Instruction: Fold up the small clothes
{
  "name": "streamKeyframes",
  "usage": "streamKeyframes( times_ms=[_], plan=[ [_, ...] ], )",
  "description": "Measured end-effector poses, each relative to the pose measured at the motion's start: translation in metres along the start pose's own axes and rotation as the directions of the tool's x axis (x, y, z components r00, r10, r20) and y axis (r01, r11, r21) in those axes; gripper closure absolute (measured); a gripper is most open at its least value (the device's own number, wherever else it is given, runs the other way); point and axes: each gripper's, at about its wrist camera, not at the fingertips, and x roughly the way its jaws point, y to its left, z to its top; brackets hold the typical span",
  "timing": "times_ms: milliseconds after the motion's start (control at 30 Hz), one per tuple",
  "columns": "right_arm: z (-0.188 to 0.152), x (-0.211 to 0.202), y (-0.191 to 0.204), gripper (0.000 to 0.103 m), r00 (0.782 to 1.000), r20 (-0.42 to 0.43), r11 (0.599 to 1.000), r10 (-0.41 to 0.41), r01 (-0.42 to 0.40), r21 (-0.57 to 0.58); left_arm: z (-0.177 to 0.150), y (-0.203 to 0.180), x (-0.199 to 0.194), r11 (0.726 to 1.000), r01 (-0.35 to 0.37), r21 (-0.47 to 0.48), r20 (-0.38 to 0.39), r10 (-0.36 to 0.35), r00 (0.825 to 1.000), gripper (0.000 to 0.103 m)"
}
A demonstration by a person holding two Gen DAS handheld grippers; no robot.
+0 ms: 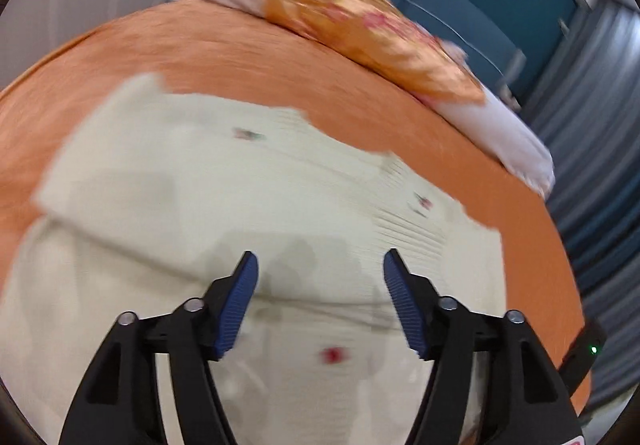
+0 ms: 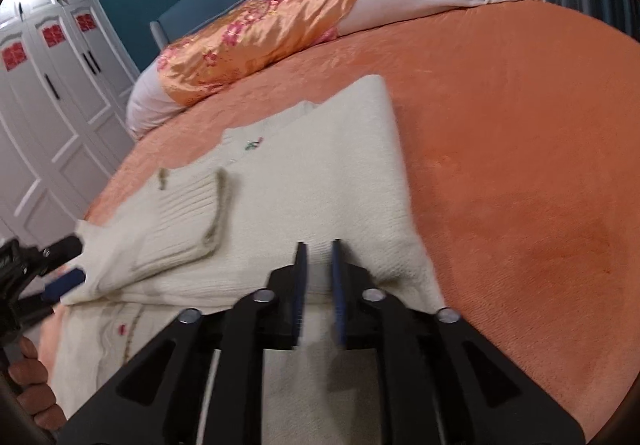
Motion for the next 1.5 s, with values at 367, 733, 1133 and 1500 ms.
streamKeyframes(
  times_ms=[367, 733, 1133, 1500],
  plan=[
    [0.024, 0.018, 0.071, 0.039, 0.987, -0.132, 0.995, 0.087, -0.093, -0.039, 0.028, 0.158, -0.044, 0.929, -0.068, -0.365, 0.015, 0.078, 0.997, 0.039],
    [0.036, 0.047, 0.095, 0.095, 0.973, -0.203, 0.993, 0.113, -0.106, 0.043, 0.022, 0.175, -0.010, 0.895, 0.017, -0.446, -0.050, -0.044, 0.998, 0.051],
    [0.009, 0.042, 0.035, 0.096, 0.987, -0.155, 0.999, -0.037, 0.032, -0.035, 0.008, 0.119, 0.029, 0.983, -0.131, -0.131, -0.049, 0.125, 0.991, 0.090],
    [0.006, 0.033, 0.032, 0.096, 0.989, -0.147, 0.999, -0.021, 0.015, -0.039, -0.004, 0.114, 0.027, 0.985, -0.159, -0.069, 0.027, 0.161, 0.987, 0.086]
  ],
)
